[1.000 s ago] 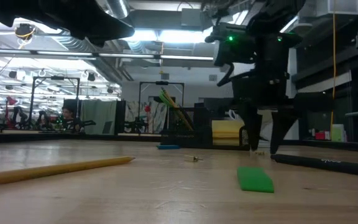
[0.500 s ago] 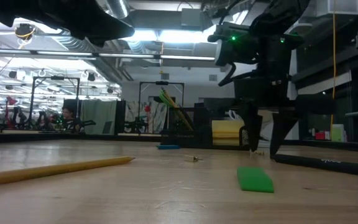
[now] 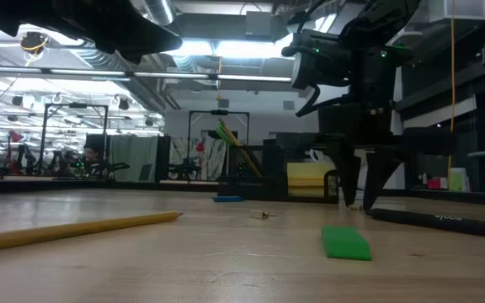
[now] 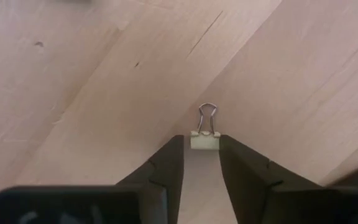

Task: Pick and place office supplies into organizer
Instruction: Put the yellow binder clip into the black desk organizer

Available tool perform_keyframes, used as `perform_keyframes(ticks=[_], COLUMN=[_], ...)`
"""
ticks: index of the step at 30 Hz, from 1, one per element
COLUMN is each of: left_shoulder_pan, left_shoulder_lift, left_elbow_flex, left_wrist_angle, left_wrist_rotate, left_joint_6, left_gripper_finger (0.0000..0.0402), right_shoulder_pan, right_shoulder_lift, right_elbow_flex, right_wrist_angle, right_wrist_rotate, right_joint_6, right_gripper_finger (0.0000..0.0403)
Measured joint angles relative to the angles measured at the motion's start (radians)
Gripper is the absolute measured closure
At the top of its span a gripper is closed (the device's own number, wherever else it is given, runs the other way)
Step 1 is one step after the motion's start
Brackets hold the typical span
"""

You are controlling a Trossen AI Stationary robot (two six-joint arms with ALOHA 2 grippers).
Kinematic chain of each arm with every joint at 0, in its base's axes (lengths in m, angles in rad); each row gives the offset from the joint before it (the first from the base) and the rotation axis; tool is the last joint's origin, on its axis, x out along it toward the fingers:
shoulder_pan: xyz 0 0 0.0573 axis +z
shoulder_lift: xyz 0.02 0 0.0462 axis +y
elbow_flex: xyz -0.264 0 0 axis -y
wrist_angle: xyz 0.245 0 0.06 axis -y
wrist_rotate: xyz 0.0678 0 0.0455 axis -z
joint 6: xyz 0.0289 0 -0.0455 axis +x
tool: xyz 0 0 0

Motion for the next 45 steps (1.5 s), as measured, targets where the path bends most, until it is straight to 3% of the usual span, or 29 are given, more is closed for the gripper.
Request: perform_keyframes(ticks=[9, 23, 29, 39, 45], left_shoulder_pan=[0.000, 0.000, 0.000, 0.000, 0.000], left_shoulder_lift=[0.000, 0.000, 0.000, 0.000, 0.000], left_elbow_flex=[0.000, 0.000, 0.000, 0.000, 0.000], left_wrist_angle=[0.001, 0.001, 0.001, 0.002, 0.002], left_wrist_rotate=[0.000, 0.000, 0.000, 0.000, 0.000], left_joint_6=[0.000, 0.000, 0.000, 0.000, 0.000], left_gripper_finger=[0.0400, 0.0400, 0.0396, 0.0399, 0.0398], right_shoulder_pan=[0.000, 0.000, -0.001, -0.005, -0.008], right_shoulder_lift=[0.001, 0.000, 0.003, 0.003, 0.001], right_elbow_flex=[0.000, 0.007, 0.078, 0.228, 0.303], right_wrist_angle=[0.000, 0.005, 0.022, 0.007, 0.037], right_wrist_rotate=[-0.001, 0.009, 0.018, 0.009, 0.154], right_joint_6=[0.011, 0.271, 0.419, 0.470, 0.503], right_gripper_finger=[0.0315, 0.0325, 0.0326, 0.0326, 0.0326])
